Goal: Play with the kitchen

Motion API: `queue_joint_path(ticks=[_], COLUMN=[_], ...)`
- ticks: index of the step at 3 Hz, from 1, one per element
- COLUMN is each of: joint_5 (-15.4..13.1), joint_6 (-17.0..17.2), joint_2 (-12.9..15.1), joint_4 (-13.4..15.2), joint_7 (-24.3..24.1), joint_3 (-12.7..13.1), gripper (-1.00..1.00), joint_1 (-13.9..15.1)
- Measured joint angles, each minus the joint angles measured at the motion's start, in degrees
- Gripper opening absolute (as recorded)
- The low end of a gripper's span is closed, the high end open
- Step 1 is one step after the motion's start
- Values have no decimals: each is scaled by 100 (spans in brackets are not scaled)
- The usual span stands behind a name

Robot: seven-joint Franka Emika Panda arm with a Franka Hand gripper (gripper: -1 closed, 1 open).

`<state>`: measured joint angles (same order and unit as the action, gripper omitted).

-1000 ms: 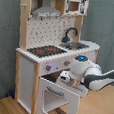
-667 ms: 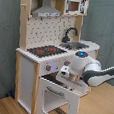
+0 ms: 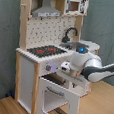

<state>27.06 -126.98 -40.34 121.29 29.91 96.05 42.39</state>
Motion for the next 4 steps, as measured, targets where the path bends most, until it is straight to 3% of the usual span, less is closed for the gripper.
queue_joint_path(ticks=[1, 4], joint_5=[-397, -1540], joint_6=[315, 1164], joint_2=[-9, -174], joint_4=[12, 22], joint_7=[-53, -435], joint_3=[-437, -1316], gripper=[100, 100], joint_1=[-249, -961])
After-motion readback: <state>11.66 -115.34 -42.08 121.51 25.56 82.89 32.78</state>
